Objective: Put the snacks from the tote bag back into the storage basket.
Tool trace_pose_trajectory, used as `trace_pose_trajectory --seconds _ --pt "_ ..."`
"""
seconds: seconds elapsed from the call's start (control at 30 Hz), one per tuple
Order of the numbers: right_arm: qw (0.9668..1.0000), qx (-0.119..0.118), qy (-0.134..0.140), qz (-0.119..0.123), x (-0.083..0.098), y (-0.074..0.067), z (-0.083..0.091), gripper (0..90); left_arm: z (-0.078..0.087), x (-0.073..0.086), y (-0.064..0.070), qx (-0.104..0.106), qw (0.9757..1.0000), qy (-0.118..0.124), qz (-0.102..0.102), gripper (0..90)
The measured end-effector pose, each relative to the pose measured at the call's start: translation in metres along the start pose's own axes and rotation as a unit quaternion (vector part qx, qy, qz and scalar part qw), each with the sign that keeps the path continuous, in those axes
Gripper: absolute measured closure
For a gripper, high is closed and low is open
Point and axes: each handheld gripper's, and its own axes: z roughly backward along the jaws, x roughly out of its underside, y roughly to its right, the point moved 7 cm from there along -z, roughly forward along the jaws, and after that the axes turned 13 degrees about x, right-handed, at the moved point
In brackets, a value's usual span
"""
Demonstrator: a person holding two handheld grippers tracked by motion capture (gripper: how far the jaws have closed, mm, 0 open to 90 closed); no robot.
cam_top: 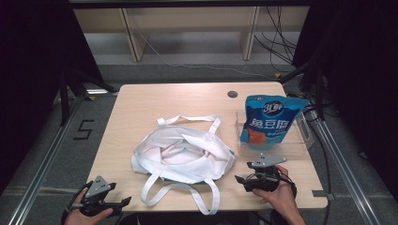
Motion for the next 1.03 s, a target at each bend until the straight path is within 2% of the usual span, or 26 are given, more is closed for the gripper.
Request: trace_pose_trajectory --seconds 0.1,0.2,0.23,0.43,0.47,0.5,0.6,0.67,0.73,0.77,0.8,0.83,0.97,1.0,1.03 --pt "1.0 -0.001 -0.004 -0.005 0.003 -0.001 0.0 27.9 -0.001 0.0 0.0 0.0 1.0 0.003 0.002 19.9" --pt "1.0 -0.003 -0.002 0.005 0.006 -0.001 0.0 27.0 0.0 0.0 0.0 0.001 1.0 0.0 0.003 19.9" --pt "1.0 0.001 -0.004 0.0 0.007 -0.002 0.001 26.8 0.0 0.0 0.001 0.001 1.0 0.004 0.003 19.9" --pt "0.9998 0.014 0.007 0.014 0.009 -0.001 0.0 25.2 0.0 0.0 0.0 0.005 1.0 0.002 -0.003 19.6" --pt "0.9999 0.007 0.001 0.009 0.011 -0.002 0.0 25.2 0.0 0.0 0.0 -0.001 1.0 0.0 0.0 19.5" --pt "0.9998 0.013 0.002 0.012 0.011 -0.001 -0.001 25.2 0.0 0.0 0.001 0.002 1.0 0.003 0.0 19.6" --pt "0.9999 0.004 -0.009 0.01 0.013 -0.003 -0.001 25.2 0.001 0.0 0.001 0.005 1.0 0.0 -0.004 19.5" --pt "0.9997 0.007 -0.001 0.022 0.012 -0.002 -0.002 25.2 0.0 0.0 0.0 -0.001 1.0 0.0 -0.001 19.5" --pt "0.9999 0.003 -0.004 0.015 0.013 -0.003 -0.003 25.0 0.0 0.0 0.001 0.003 1.0 0.004 0.0 19.5" --pt "0.9999 0.007 -0.002 0.013 0.012 -0.002 -0.003 24.9 0.001 0.001 0.0 0.004 0.9999 -0.006 -0.008 19.5" --pt "0.9999 0.007 -0.004 0.01 0.013 -0.002 -0.002 25.0 0.0 0.0 0.0 -0.001 1.0 0.002 0.0 19.5" --pt "0.9998 0.013 -0.001 0.013 0.012 -0.001 -0.002 24.9 0.0 0.0 0.0 -0.001 1.0 0.0 -0.001 19.5" --pt "0.9999 0.006 -0.007 0.008 0.013 -0.002 -0.003 24.7 0.0 -0.001 0.001 0.002 1.0 0.005 0.001 19.5" --pt "0.9998 0.002 -0.006 0.019 0.013 -0.002 -0.003 24.7 0.001 0.0 0.0 0.0 1.0 -0.003 0.001 19.5" --pt "0.9998 0.003 -0.003 0.021 0.013 -0.002 -0.004 24.6 0.001 -0.001 0.0 0.001 1.0 0.0 0.002 19.5"
